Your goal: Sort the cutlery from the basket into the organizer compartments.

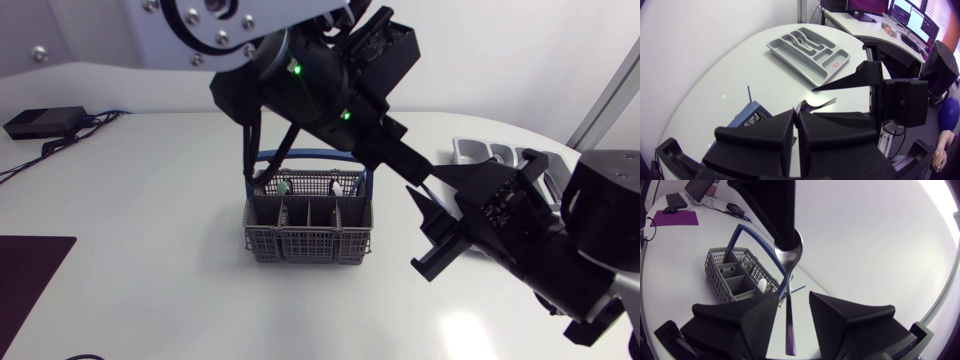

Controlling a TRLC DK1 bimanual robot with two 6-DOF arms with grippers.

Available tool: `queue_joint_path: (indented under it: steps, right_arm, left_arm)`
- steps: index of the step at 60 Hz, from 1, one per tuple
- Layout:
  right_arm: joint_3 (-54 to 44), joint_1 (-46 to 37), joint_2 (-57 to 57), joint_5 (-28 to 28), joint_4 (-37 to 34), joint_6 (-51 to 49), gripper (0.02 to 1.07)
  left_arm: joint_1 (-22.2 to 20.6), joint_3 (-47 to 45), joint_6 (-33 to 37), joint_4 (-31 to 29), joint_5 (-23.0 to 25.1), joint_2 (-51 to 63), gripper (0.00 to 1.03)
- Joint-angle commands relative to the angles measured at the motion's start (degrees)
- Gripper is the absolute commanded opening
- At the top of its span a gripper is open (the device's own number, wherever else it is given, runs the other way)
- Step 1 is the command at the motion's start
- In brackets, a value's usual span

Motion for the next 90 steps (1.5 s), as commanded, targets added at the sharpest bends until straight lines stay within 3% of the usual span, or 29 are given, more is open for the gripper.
queue_joint_path:
  steps: [1,10,26,33,55,61,71,74,81,90]
  right_arm:
    - [-1.37,0.73,0.62,1.17,1.43,-1.62,0.46]
    - [-1.02,0.99,1.23,1.61,1.87,-1.79,0.29]
    - [-0.93,2.22,2.99,3.54,2.75,-2.32,0.26]
    - [-0.66,2.22,4.31,3.8,2.83,-2.32,0.12]
    - [-0.4,2.13,5.54,3.8,2.13,-2.23,0.08]
    - [-0.4,2.22,5.27,3.63,1.52,-2.23,0.08]
    - [-0.49,2.04,3.69,2.66,-0.68,-2.32,0.08]
    - [-0.58,1.69,2.99,1.87,-1.65,-2.32,0.08]
    - [-1.37,-0.59,0.27,-0.68,-4.55,-2.41,0.08]
    - [-2.16,-9.82,-2.46,-9.55,-8.42,-3.73,0.08]
  left_arm:
    - [0.29,2.68,-1.91,-0.7,0.75,1.39,0.04]
    - [0.29,3.03,-2.18,-1.05,0.93,2.27,0.04]
    - [0.64,3.65,-2.27,-1.93,0.84,4.03,0.04]
    - [0.73,3.91,-2.27,-2.11,0.93,4.38,0.04]
    - [0.82,4.09,-2.62,-2.28,1.45,4.56,0.06]
    - [0.73,4.09,-2.62,-2.46,1.37,4.47,0.27]
    - [2.13,4.97,-2.53,-2.02,1.37,2.89,0.87]
    - [2.84,4.88,-2.53,-1.58,1.37,2.36,0.98]
    - [5.12,4.18,-2.44,0.27,1.28,-0.02,0.99]
    - [8.11,1.98,-1.39,1.5,0.05,-3.09,0.99]
